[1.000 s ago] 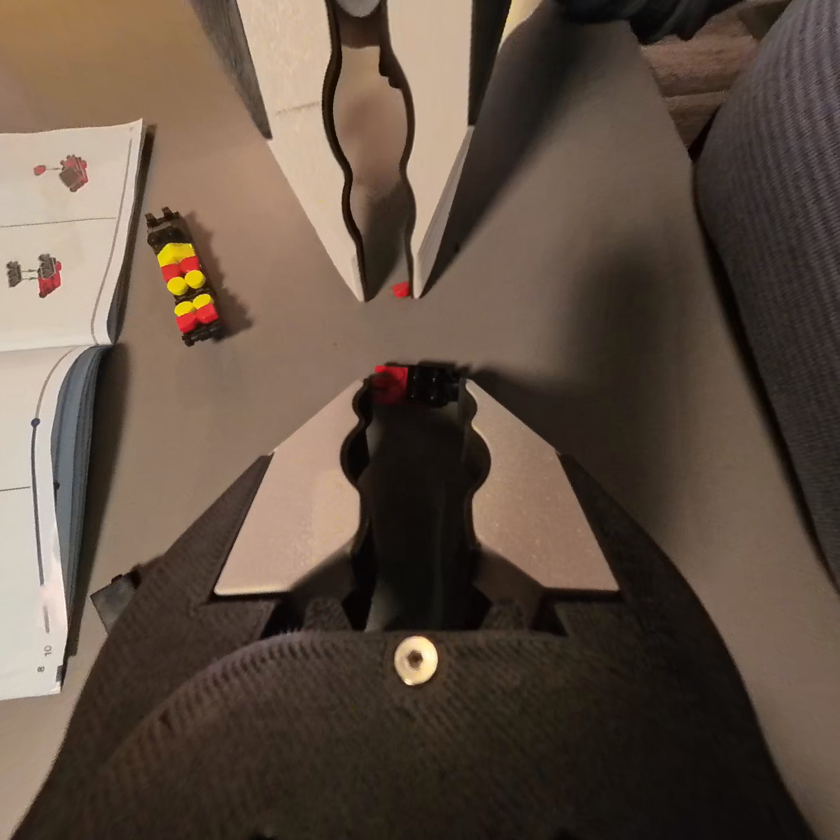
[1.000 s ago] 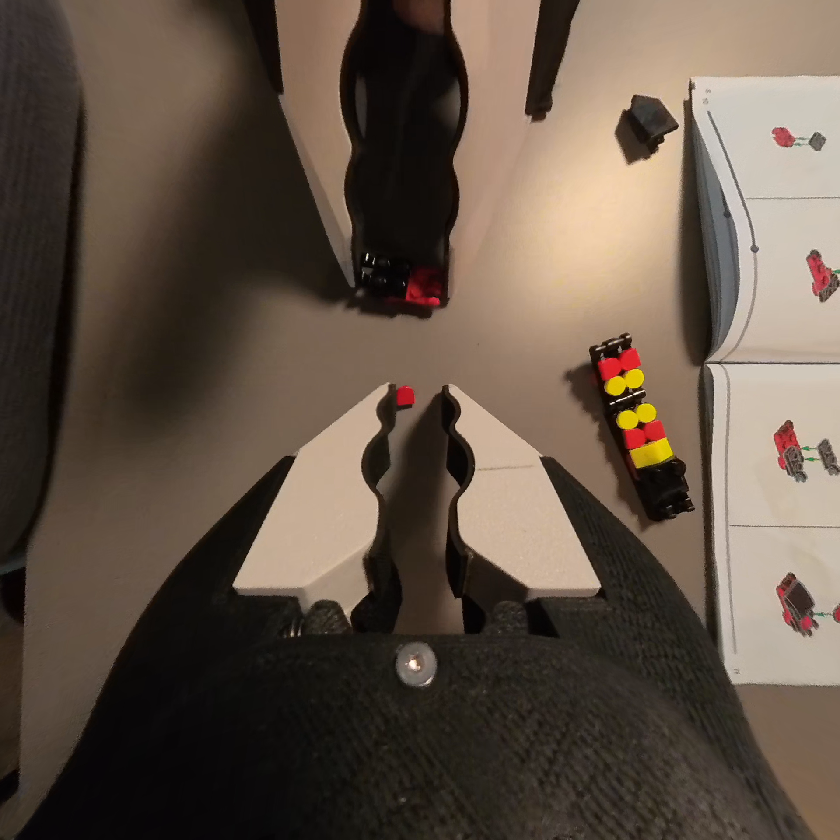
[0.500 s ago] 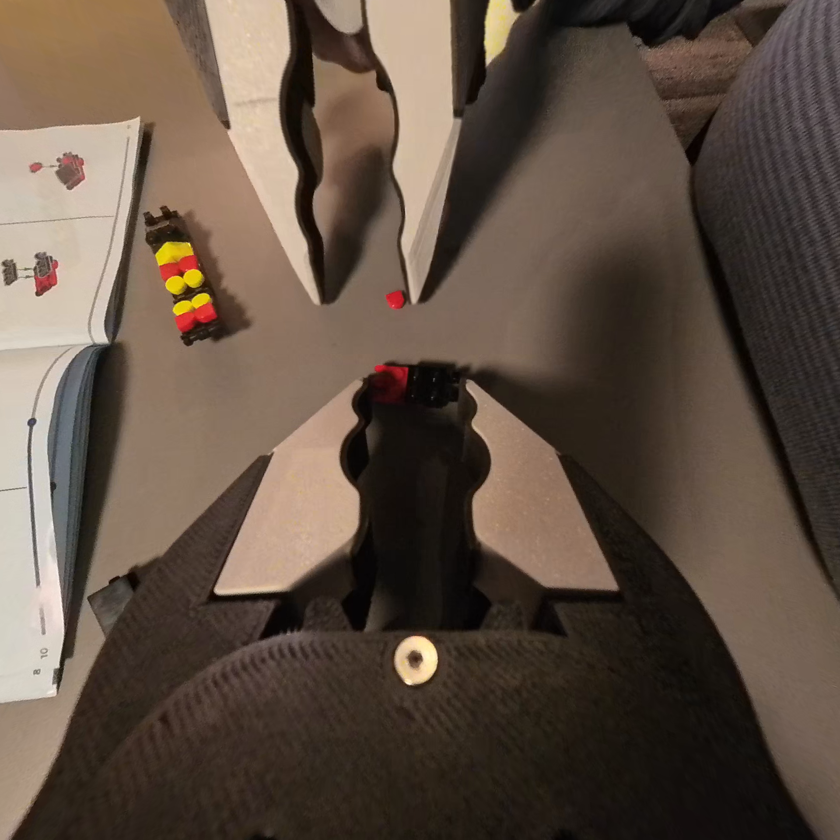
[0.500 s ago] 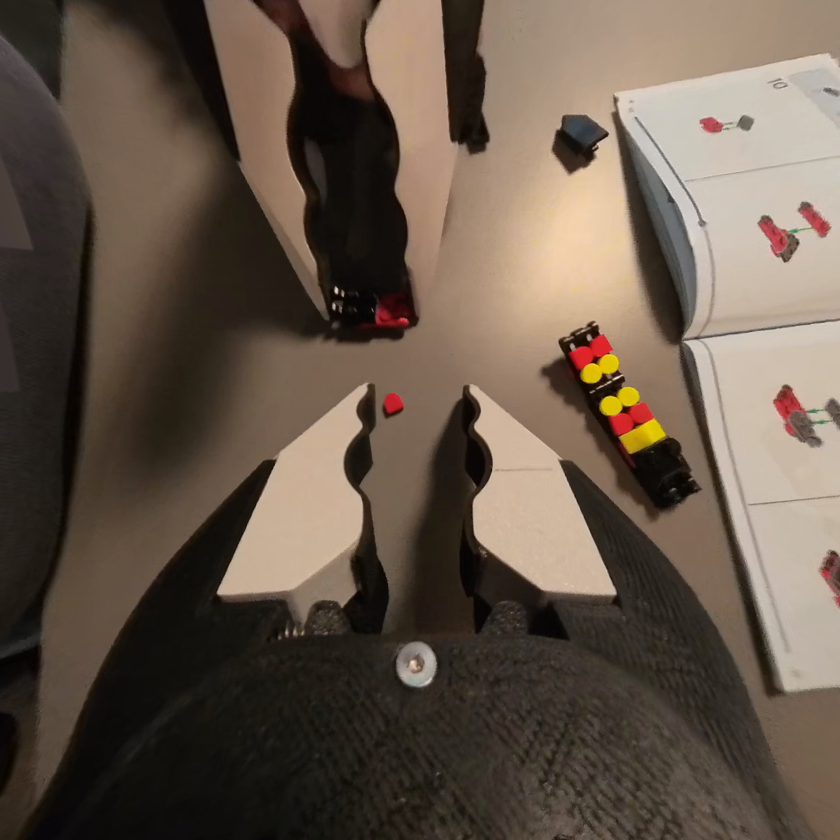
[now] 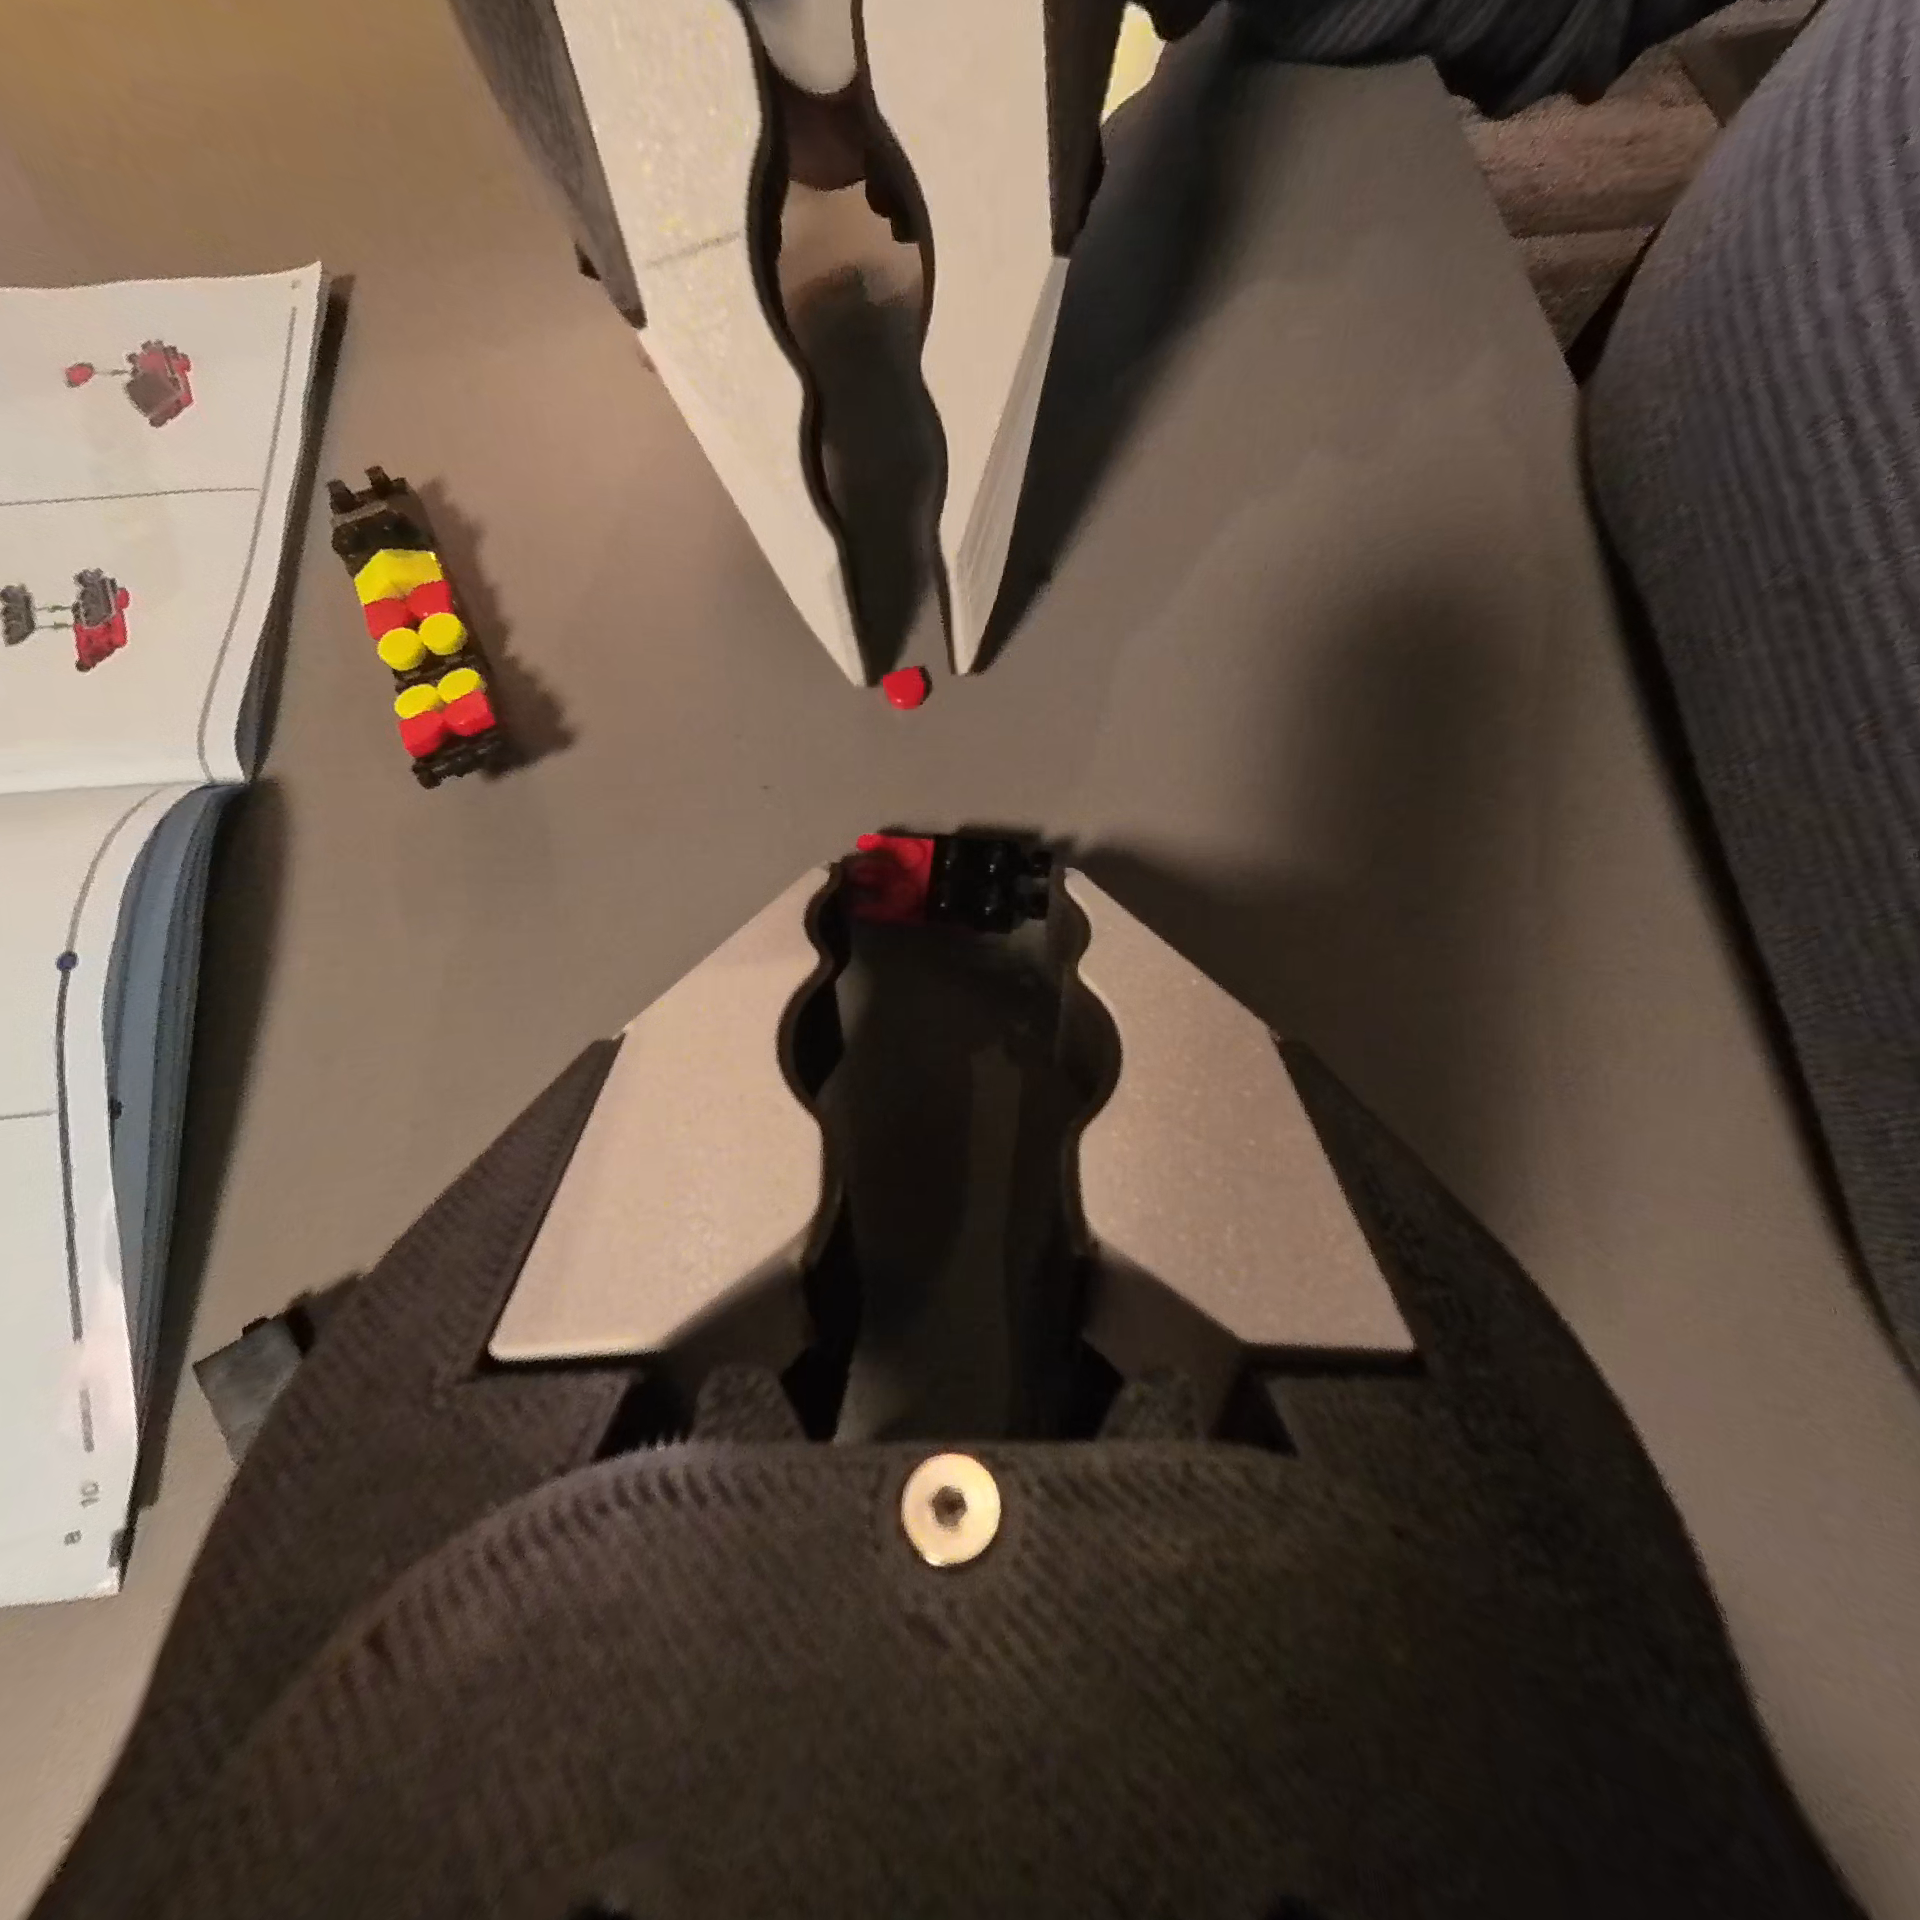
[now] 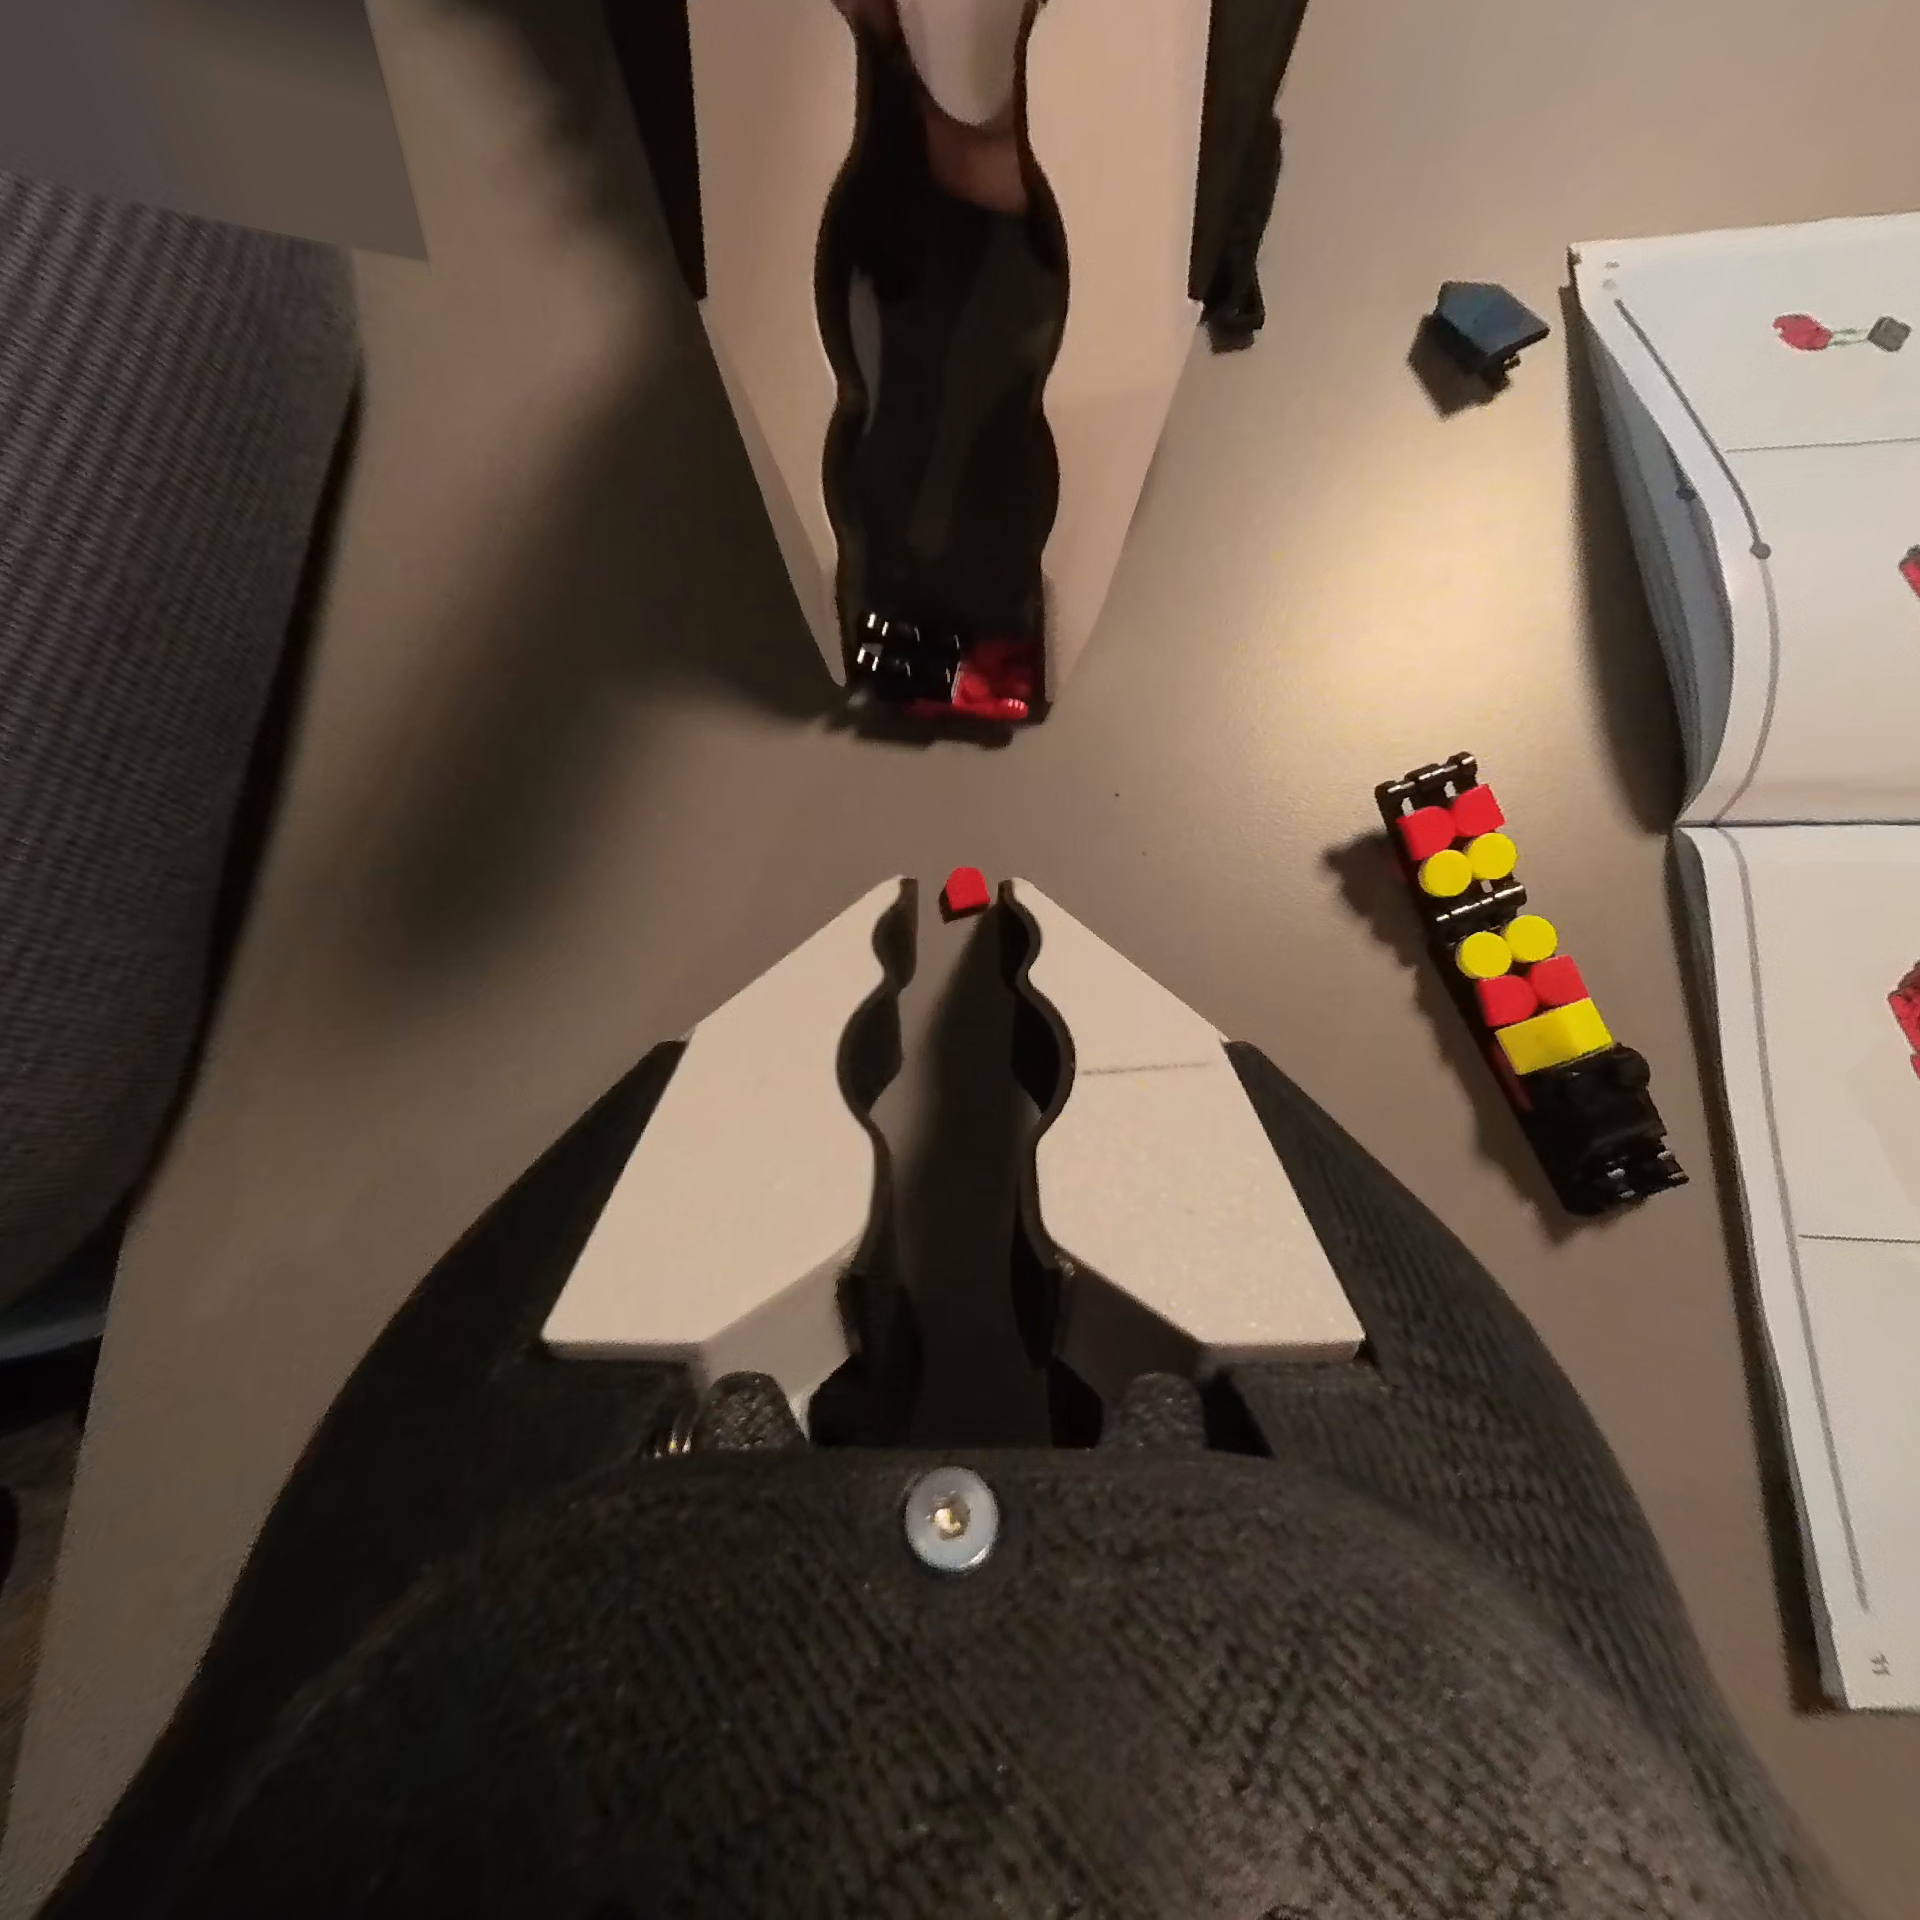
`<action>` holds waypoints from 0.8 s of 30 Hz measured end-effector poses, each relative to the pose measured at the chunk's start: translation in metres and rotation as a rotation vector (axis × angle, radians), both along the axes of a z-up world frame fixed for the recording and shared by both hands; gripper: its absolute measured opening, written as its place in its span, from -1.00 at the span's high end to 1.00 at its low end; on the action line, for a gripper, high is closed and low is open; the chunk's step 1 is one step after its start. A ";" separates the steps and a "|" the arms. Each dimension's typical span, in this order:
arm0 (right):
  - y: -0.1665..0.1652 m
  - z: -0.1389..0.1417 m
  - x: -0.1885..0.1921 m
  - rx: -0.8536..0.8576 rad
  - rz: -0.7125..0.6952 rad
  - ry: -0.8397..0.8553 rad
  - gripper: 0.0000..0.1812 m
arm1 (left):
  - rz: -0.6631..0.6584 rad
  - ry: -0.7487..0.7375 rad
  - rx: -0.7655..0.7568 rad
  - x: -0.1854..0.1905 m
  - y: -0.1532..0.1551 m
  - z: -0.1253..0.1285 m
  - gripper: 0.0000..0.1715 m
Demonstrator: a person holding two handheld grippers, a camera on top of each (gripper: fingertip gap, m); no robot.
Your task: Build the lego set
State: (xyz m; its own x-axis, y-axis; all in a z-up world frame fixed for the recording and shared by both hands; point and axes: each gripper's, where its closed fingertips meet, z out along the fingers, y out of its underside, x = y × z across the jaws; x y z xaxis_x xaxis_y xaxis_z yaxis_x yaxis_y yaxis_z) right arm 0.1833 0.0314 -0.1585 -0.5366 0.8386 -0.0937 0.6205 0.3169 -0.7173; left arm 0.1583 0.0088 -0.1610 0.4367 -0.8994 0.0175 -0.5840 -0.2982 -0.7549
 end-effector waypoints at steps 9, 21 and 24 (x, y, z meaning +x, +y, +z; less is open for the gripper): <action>-0.001 0.007 -0.008 0.000 -0.025 0.043 0.95 | 0.078 -0.003 0.000 0.006 0.006 0.000 0.56; 0.012 0.008 -0.014 0.034 -0.113 0.033 0.86 | 0.157 0.008 0.018 0.008 0.013 0.000 0.56; 0.015 0.007 -0.015 0.028 -0.134 0.029 0.85 | 0.169 0.008 0.016 0.004 0.014 0.000 0.56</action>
State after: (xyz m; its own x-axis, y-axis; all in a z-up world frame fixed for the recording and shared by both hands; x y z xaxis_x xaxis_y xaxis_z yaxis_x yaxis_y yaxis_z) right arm 0.1680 0.0460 -0.1517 -0.4216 0.9051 -0.0551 0.6379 0.2529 -0.7274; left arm 0.1628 0.0233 -0.1609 0.5822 -0.8131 -0.0006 -0.5323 -0.3806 -0.7561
